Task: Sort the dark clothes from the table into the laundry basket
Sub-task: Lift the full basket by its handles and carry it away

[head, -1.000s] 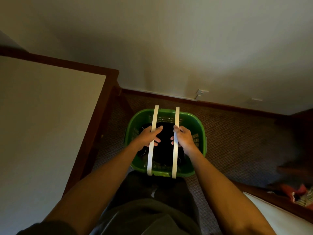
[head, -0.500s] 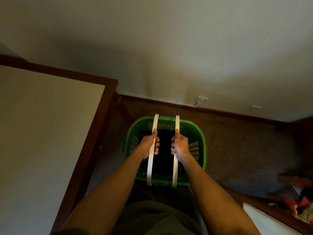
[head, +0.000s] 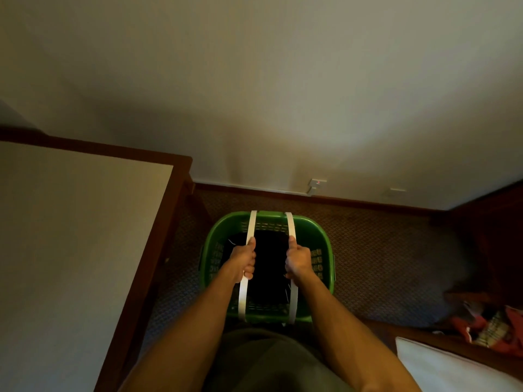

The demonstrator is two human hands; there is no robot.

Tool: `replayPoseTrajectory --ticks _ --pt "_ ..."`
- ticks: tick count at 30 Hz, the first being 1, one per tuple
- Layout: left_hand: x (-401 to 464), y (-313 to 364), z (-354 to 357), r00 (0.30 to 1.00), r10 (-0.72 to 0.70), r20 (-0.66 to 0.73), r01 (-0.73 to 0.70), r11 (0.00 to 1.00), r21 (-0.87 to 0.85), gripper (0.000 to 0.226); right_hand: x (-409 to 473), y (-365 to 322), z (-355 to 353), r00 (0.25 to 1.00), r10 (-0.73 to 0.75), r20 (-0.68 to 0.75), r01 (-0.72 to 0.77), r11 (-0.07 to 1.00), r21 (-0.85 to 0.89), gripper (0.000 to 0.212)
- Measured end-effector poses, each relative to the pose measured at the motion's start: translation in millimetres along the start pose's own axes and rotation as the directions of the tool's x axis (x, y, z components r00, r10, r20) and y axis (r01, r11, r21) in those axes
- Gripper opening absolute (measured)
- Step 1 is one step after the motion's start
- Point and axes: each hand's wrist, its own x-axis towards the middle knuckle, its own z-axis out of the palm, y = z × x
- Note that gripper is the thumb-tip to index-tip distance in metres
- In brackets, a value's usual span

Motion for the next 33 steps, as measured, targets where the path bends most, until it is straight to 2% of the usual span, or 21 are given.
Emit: replayPoseTrajectory --ticks 4,9,14,24,33 --pt "-26.1 1.4 -9.2 0.999 0.022 0.044 -0.022 1.000 0.006 0.052 -37.0 -7.2 -5.5 0.999 -0.018 0.034 0.015 0.996 0.082 0.045" --pt "-94.9 29.1 -18.3 0.985 0.125 0.122 -0.111 0.987 -0.117 0.050 -97.7 -49.7 -33.9 0.989 -0.095 0.110 0.076 0.983 0.167 0.045" --pt "-168.3 32.3 -18.8 0.963 0.223 0.155 -0.178 0.949 -0.259 0.045 -155.1 -75.1 -64.5 0.965 -0.173 0.198 0.142 0.977 0.161 0.041" --pt "-235.3 -63.7 14.8 0.979 0.203 -0.030 -0.188 0.833 -0.521 0.038 -188.9 -40.5 -99.2 0.914 -0.124 0.386 0.157 0.986 -0.055 0.041" --pt "-284.4 -203.2 38.1 0.937 0.144 -0.319 -0.342 0.569 -0.748 0.035 -237.3 15.1 -95.6 0.768 -0.072 0.637 0.355 0.875 -0.330 0.045"
